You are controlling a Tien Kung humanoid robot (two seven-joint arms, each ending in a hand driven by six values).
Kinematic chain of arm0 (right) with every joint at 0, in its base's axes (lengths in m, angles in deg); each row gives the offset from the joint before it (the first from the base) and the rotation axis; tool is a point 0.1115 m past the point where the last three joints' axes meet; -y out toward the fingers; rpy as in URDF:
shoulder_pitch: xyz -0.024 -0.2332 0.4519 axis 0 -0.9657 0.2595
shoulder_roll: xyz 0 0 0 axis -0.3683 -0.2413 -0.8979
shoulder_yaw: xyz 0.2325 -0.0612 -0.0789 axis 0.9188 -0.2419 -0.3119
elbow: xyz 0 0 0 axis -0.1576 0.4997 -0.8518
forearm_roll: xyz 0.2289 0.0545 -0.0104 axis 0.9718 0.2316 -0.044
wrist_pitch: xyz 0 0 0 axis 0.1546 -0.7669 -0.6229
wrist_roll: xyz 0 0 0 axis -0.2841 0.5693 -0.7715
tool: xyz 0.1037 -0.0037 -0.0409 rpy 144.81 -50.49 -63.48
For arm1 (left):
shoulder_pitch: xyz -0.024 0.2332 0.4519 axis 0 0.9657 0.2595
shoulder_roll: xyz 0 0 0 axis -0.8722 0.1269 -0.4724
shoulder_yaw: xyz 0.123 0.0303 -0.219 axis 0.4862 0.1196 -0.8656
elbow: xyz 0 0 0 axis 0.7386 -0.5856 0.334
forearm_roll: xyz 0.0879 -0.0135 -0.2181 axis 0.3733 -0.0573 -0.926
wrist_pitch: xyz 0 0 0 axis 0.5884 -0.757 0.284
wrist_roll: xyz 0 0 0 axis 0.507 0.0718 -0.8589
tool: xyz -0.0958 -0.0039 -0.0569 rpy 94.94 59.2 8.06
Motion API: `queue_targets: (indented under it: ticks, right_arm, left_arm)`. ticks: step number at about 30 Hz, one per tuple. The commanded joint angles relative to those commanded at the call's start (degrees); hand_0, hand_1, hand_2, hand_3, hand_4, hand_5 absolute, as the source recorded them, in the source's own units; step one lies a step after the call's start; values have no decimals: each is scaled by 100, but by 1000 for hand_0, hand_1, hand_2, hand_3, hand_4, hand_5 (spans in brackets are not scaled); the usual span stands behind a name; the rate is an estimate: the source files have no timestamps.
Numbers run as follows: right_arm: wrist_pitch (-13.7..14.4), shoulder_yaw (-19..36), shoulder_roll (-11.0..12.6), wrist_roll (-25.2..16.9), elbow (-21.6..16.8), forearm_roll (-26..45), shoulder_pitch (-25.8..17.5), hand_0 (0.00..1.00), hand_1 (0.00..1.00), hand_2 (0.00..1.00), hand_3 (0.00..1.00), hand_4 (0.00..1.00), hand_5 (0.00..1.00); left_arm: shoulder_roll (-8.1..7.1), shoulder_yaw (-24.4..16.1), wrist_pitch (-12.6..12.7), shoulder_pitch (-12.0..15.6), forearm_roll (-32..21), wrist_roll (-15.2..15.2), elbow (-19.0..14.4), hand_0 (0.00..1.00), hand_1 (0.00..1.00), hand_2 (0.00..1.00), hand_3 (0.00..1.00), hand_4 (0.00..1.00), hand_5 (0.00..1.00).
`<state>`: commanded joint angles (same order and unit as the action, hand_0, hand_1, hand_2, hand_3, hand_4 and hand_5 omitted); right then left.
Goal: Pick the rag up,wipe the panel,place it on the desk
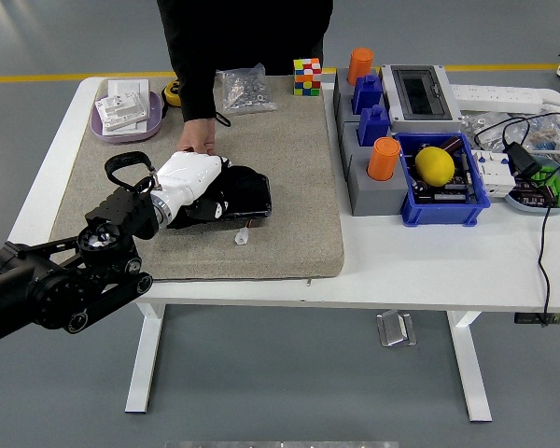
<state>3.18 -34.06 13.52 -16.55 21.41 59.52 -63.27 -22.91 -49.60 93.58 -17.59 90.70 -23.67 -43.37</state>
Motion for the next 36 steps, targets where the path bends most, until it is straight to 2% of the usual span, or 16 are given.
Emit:
queue_targets:
  ticks: [20, 36]
  right_arm:
    - [-7, 346, -37, 42, 0, -278, -75, 724, 597, 673, 583, 998, 429]
    - [-36, 872, -39, 147, 0, -787, -95, 723, 597, 673, 582, 998, 429]
  left_arm:
    - [-354, -141, 31, 136, 98, -13, 156, 229, 173, 477, 390, 371, 2]
    - [-721, -240, 60, 242, 166, -21, 270, 229, 174, 477, 392, 373, 2]
